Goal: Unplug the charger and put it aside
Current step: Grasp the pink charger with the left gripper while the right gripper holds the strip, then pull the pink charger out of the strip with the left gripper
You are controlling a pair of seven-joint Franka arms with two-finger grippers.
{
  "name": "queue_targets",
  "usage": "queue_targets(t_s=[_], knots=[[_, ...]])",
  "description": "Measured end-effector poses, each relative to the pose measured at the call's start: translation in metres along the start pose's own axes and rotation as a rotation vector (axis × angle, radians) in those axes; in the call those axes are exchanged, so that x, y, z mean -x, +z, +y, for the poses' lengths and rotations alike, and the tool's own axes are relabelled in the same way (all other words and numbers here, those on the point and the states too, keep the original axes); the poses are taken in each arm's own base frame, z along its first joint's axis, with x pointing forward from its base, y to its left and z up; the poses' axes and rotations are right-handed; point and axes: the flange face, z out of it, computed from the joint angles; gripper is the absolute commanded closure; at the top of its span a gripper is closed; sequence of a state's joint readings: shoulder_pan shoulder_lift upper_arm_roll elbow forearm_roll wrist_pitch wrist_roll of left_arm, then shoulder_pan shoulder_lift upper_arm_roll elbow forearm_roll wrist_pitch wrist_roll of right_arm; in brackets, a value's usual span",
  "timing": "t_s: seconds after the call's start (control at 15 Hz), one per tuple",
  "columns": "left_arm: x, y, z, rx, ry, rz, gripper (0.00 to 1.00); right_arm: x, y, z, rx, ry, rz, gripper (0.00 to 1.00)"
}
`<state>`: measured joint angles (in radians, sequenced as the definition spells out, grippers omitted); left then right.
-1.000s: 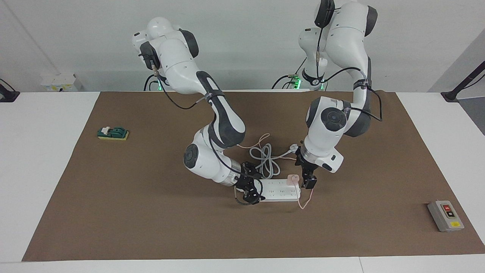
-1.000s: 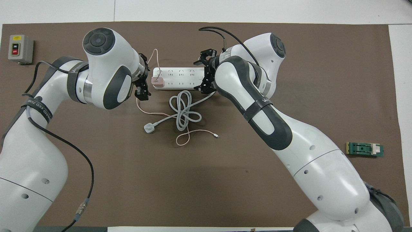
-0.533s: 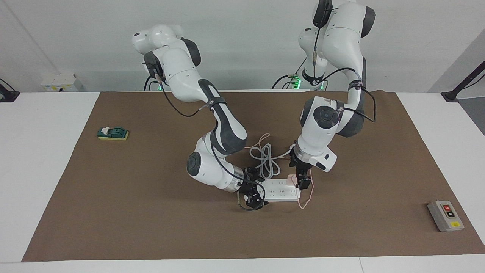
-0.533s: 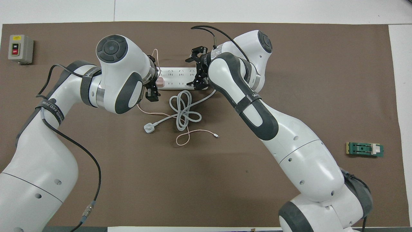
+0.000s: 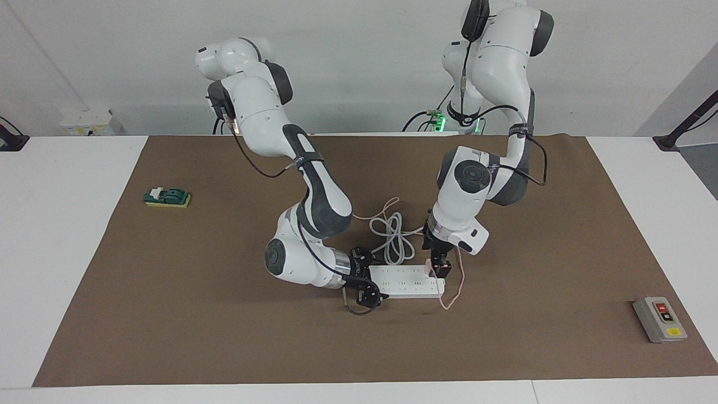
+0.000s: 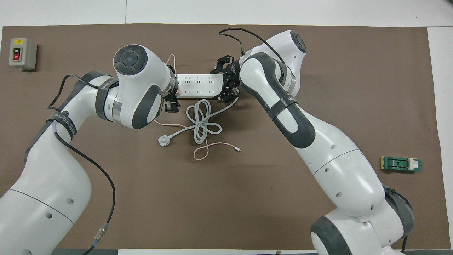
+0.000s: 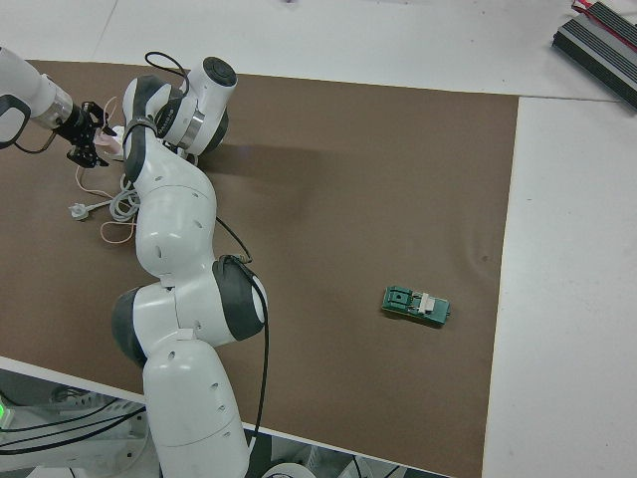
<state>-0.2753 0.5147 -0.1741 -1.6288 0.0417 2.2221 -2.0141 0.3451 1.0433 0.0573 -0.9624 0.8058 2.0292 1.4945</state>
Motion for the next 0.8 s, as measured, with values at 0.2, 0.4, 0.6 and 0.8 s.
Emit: queue_targets(t_s=[0.2, 0.4, 0.6, 0.8], knots=[[-0.0019, -0.0033, 0.0046, 0.029, -0.003, -0.007, 1.00, -0.0013, 0.0037, 0.0000, -0.004, -0.028, 0.002, 0.19], [-0.0004, -0.0034, 0.0042, 0.036, 0.010, 0.001, 1.00, -0.0015, 0.0035, -0.0006, -0.009, -0.024, 0.001, 0.38], [0.0001, -0.0033, 0.0040, 0.038, 0.013, 0.004, 1.00, -0.0015, 0.0035, -0.0005, -0.011, -0.024, 0.001, 0.38], [0.0003, -0.0034, 0.0040, 0.038, 0.014, 0.004, 1.00, -0.0015, 0.0036, -0.0005, -0.011, -0.024, 0.001, 0.37]])
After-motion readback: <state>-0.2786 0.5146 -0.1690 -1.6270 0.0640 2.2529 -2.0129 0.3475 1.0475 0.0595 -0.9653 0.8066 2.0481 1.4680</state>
